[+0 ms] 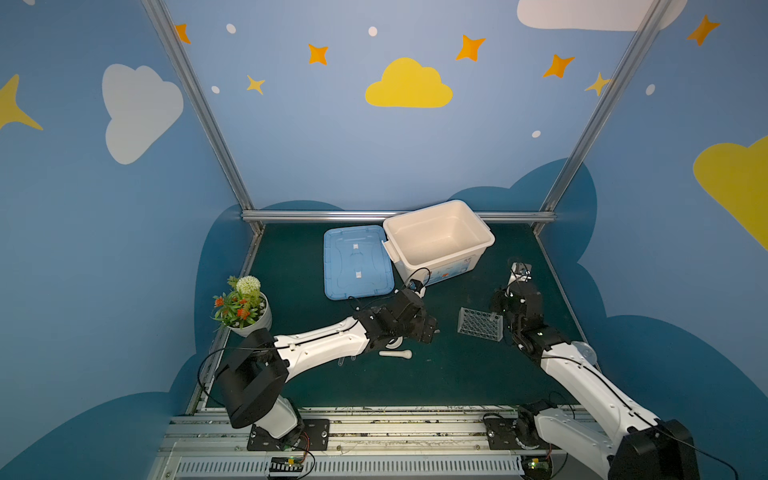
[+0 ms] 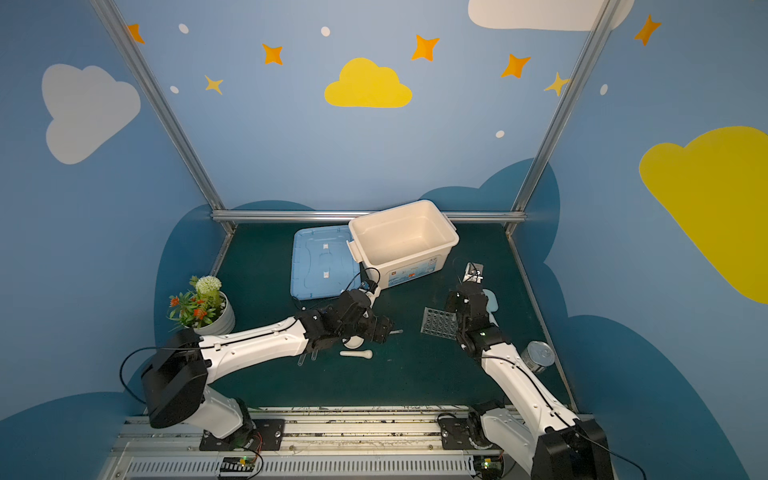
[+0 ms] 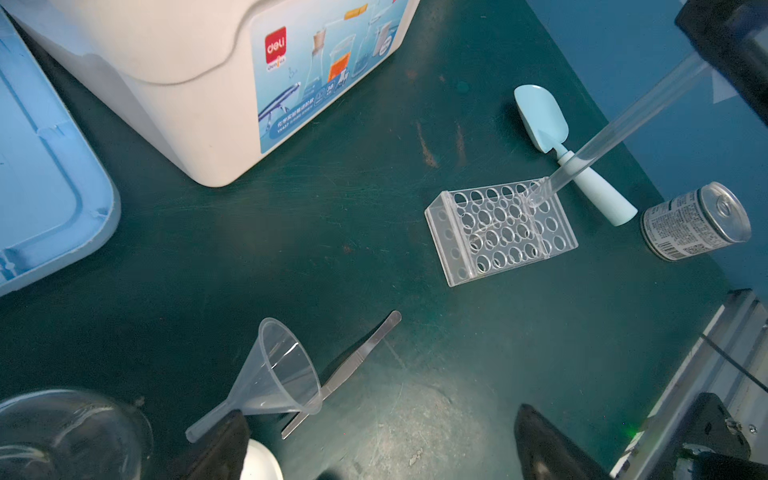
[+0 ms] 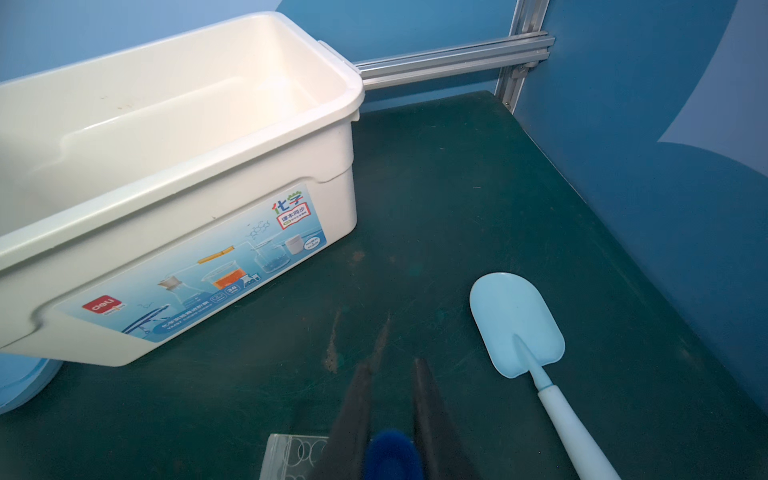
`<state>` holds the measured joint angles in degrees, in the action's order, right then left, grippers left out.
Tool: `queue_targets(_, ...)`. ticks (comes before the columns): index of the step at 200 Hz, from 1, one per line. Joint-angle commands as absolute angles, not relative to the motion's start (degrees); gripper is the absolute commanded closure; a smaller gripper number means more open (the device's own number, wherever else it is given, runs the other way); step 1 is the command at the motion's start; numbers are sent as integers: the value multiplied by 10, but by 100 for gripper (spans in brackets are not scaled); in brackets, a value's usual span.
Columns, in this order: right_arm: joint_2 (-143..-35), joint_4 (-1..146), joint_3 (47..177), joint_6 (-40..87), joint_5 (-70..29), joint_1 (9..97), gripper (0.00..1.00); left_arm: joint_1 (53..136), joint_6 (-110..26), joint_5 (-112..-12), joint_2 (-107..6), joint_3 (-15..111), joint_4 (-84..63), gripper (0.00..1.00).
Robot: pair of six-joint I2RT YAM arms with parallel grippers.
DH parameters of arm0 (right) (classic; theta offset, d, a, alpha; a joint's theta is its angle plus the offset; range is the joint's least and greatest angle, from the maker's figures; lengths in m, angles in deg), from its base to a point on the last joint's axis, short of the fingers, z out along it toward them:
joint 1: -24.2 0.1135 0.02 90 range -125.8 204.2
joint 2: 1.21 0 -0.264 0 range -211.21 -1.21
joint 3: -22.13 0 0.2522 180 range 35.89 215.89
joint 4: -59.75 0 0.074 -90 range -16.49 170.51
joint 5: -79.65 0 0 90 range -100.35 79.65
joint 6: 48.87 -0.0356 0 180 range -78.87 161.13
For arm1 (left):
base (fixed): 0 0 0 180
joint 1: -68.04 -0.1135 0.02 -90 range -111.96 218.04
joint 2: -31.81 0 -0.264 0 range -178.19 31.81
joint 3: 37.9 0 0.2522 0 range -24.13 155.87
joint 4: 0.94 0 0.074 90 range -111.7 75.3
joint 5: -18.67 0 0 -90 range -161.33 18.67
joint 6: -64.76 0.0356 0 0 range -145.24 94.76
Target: Organize the chemistry lab equipment
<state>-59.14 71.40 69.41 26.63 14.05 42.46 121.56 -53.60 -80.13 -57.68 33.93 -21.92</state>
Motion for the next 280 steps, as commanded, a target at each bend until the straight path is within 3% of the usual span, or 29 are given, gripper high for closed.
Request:
queue_targets(1, -587, 717, 707, 267, 152, 428, 93, 1213, -535, -794, -586, 353, -222, 0)
queue_targets(280, -573, 719, 660, 254, 126, 431, 94, 1211, -537, -787, -593, 354, -225, 0)
